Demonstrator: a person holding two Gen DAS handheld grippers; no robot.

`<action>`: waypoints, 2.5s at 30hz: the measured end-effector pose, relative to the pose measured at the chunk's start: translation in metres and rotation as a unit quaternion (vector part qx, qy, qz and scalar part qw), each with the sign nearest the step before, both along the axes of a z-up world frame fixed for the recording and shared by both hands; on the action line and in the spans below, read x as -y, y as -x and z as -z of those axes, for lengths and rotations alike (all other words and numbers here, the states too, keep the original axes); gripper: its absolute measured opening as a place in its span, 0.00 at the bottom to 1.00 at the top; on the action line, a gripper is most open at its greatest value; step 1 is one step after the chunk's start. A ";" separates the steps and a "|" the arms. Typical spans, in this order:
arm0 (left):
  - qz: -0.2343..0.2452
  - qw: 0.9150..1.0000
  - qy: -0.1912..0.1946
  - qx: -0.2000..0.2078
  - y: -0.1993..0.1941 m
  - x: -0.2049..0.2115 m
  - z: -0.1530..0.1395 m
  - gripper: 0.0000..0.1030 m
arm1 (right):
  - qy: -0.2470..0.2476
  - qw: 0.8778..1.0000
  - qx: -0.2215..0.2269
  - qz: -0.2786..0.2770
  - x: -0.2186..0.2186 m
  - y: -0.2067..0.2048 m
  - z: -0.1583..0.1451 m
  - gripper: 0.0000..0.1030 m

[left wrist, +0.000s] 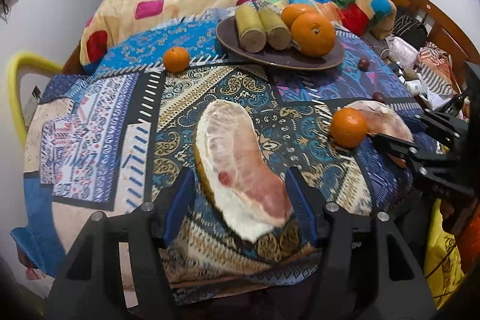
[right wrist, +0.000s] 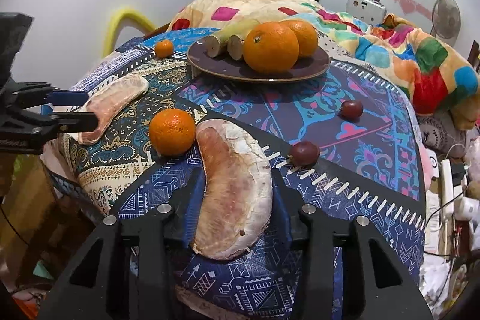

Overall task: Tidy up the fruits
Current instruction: 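Carry the pomelo segment toward the purple plate with the left tool while the right tool carries its segment, then lower the segment onto the plate with the left tool while the right tool sets its segment there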

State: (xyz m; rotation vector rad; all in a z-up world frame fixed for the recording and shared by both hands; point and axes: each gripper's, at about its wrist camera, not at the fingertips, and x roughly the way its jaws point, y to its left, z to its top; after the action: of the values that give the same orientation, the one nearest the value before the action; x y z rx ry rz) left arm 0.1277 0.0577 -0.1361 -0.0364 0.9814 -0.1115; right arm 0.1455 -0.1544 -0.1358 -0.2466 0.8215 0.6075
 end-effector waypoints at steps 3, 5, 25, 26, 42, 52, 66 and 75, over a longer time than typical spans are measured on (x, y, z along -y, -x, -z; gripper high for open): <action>-0.007 1.000 0.003 -0.007 -0.010 0.000 0.008 0.61 | 0.000 1.000 0.009 -0.002 0.000 0.002 0.000 0.37; -0.011 1.000 0.001 -0.003 -0.014 0.000 0.010 0.61 | -0.003 1.000 0.009 -0.001 0.001 0.002 -0.001 0.36; -0.011 0.999 0.033 0.013 -0.024 -0.013 0.005 0.47 | -0.050 0.997 0.047 0.031 0.014 -0.019 -0.042 0.36; -0.011 0.999 0.033 0.018 -0.025 -0.012 0.002 0.47 | -0.051 0.997 0.051 0.033 0.013 -0.021 -0.044 0.36; 0.011 0.996 -0.001 0.094 -0.066 0.000 -0.050 0.47 | -0.067 0.993 0.086 0.050 0.005 -0.065 -0.070 0.36; 0.025 0.994 -0.006 0.108 -0.108 0.012 -0.060 0.47 | -0.072 0.992 0.090 0.048 -0.008 -0.094 -0.072 0.36; 0.041 0.993 -0.007 0.108 -0.158 0.029 -0.053 0.47 | -0.068 0.994 0.079 0.042 -0.020 -0.126 -0.069 0.36; 0.050 0.994 -0.008 0.092 -0.181 0.039 -0.044 0.47 | -0.059 0.996 0.059 0.037 -0.028 -0.142 -0.063 0.36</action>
State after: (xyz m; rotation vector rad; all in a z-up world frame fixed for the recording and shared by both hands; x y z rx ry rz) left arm 0.3086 0.0186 -0.0926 0.0381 0.8000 -0.1957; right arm 0.2877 -0.1263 -0.0732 -0.1418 0.6755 0.5657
